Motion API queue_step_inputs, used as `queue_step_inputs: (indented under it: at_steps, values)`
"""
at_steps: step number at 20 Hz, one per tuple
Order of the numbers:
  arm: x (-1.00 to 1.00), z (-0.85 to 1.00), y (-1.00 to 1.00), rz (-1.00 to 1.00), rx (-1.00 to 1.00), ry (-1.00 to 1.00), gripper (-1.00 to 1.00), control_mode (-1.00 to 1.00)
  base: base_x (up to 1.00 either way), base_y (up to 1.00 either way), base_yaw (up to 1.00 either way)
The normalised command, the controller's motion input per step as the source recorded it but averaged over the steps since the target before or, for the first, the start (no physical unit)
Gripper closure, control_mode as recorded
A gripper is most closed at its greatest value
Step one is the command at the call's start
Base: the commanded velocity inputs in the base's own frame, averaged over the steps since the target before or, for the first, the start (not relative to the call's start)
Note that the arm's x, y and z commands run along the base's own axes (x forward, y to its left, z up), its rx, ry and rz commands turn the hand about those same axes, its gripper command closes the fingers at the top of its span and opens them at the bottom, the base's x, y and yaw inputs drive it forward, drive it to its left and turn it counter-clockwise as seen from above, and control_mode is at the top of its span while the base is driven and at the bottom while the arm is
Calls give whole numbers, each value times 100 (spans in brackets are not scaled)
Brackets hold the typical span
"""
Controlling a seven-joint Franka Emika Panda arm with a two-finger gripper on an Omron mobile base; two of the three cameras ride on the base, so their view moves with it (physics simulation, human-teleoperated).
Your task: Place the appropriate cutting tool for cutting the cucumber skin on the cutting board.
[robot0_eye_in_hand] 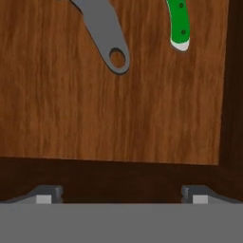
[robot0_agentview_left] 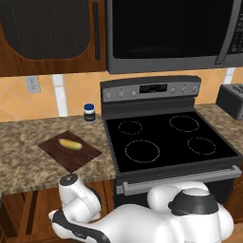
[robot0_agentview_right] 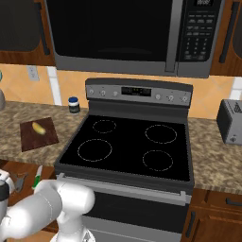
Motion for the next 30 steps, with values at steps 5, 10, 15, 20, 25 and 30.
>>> queue_step_inputs:
  at_steps: [5, 10, 15, 20, 25, 30]
  values:
    - [-52, -2, 0, 0, 0, 13, -100, -100, 0, 0, 0]
    - [38, 0, 0, 0, 0, 1, -100, -100, 0, 0, 0]
    - [81, -1, 0, 0, -5, 0, -100, -100, 0, 0, 0]
    - [73, -9, 5, 3, -9, 0, -100, -100, 0, 0, 0]
    - [28, -29, 18, 6, -12, 0, -100, -100, 0, 0, 0]
    - [19, -31, 44, 3, -8, 0, -100, -100, 0, 0, 0]
